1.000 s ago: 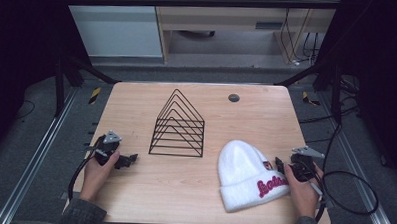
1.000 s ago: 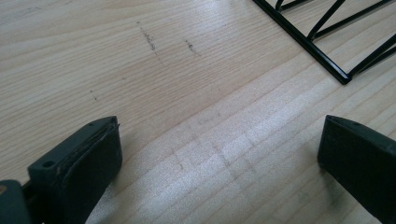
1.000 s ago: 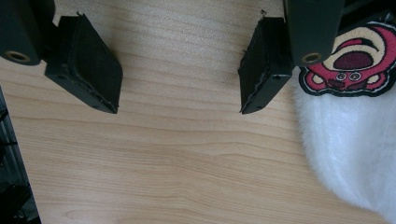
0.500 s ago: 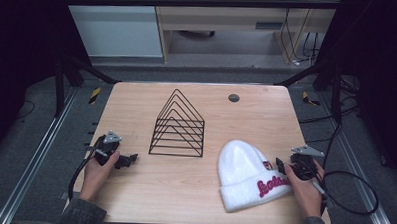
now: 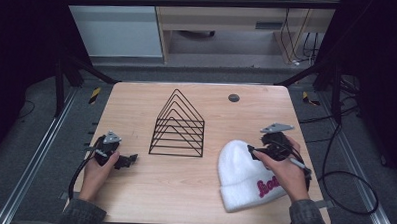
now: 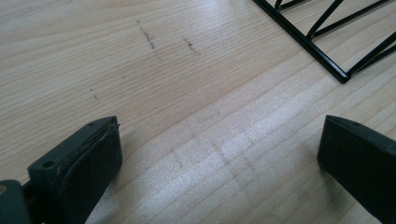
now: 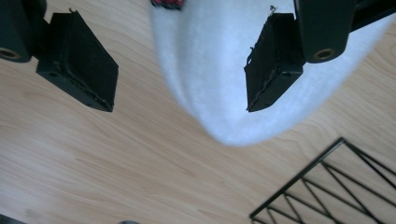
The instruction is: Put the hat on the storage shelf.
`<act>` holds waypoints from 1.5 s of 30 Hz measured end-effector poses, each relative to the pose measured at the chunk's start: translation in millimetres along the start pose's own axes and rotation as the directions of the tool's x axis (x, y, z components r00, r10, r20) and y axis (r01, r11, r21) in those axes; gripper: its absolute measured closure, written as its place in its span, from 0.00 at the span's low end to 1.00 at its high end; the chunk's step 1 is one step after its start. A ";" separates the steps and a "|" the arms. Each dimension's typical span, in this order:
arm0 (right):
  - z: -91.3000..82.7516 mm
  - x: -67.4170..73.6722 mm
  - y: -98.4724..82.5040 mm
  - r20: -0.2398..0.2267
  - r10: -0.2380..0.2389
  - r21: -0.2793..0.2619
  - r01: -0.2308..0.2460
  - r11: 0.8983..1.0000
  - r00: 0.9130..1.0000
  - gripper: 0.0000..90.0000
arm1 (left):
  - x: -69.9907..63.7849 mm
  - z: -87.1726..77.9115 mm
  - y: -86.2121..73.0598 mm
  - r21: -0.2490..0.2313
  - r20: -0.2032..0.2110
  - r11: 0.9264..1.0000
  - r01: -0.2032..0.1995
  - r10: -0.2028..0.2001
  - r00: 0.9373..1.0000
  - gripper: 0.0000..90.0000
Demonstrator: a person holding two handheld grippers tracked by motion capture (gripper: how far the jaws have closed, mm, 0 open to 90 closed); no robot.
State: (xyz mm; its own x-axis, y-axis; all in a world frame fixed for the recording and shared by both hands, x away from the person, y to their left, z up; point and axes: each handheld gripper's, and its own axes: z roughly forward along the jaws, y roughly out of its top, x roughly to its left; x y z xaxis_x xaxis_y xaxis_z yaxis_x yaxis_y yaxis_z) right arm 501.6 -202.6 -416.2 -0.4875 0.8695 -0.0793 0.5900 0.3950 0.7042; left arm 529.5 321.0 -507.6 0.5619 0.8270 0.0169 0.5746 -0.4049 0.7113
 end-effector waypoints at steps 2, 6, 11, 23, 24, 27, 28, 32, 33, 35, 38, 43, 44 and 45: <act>9.5 8.8 6.5 -0.028 -0.016 0.022 0.016 1.000 0.999 0.32 | 0.0 0.0 0.0 0.000 0.000 1.000 0.000 0.000 1.000 0.00; 26.6 19.7 16.0 -0.056 -0.041 0.067 0.044 0.997 0.998 0.35 | 0.0 0.0 0.0 0.000 0.000 1.000 0.000 0.000 1.000 0.00; 36.3 25.7 23.6 -0.087 -0.041 0.084 0.049 0.995 0.995 0.40 | 0.1 0.0 0.0 0.000 0.000 1.000 0.000 0.000 1.000 0.00; 51.4 27.1 32.3 -0.093 -0.047 0.133 0.059 0.989 0.995 0.38 | 0.1 0.0 0.0 0.000 0.001 1.000 0.000 0.000 1.000 0.00; 52.1 28.2 34.1 -0.091 -0.042 0.139 0.055 0.989 0.995 0.35 | 0.1 0.0 0.0 0.000 0.001 1.000 -0.001 0.001 1.000 0.00; 56.1 31.1 39.0 -0.093 -0.043 0.149 0.057 0.987 0.995 0.31 | 0.1 0.0 0.0 0.000 0.000 1.000 0.000 0.000 1.000 0.00; 57.9 32.3 40.3 -0.092 -0.038 0.151 0.052 0.987 0.995 0.30 | 0.1 0.0 0.0 0.000 0.001 1.000 0.000 0.000 1.000 0.00; 67.9 35.0 44.0 -0.086 -0.043 0.183 0.058 0.981 0.995 0.29 | 0.1 0.0 0.0 0.000 0.001 1.000 -0.001 0.001 1.000 0.00; 69.3 35.6 44.2 -0.086 -0.040 0.191 0.056 0.980 0.995 0.29 | 0.1 0.0 0.0 0.000 0.001 1.000 0.000 0.000 1.000 0.00; 72.9 35.6 44.3 -0.088 -0.039 0.202 0.056 0.978 0.995 0.28 | 0.1 0.0 0.0 0.000 0.001 1.000 0.000 0.000 1.000 0.00; 78.1 32.8 44.3 -0.079 -0.031 0.216 0.048 0.975 0.996 0.26 | 0.1 0.0 0.0 0.000 0.001 1.000 0.000 0.000 1.000 0.00; 85.0 29.8 44.6 -0.071 -0.020 0.240 0.036 0.970 0.997 0.23 | 0.0 0.0 0.0 0.000 0.001 1.000 0.000 0.000 1.000 0.00; 86.5 28.8 44.3 -0.069 -0.015 0.245 0.031 0.969 0.998 0.23 | 0.1 0.0 0.0 0.000 0.001 1.000 0.000 0.000 1.000 0.00; 87.6 27.2 43.9 -0.066 -0.010 0.245 0.026 0.969 0.998 0.24 | 0.0 0.0 0.0 0.000 0.000 1.000 0.000 0.000 1.000 0.00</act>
State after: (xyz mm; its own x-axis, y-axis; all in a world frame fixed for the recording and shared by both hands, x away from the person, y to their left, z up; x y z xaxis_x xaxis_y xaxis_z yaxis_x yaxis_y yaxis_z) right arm 570.7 -135.7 -449.3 -0.5353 0.8437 -0.0396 0.7165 0.4784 0.5077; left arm 529.5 321.0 -507.6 0.5622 0.8268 0.0168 0.5744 -0.4050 0.7114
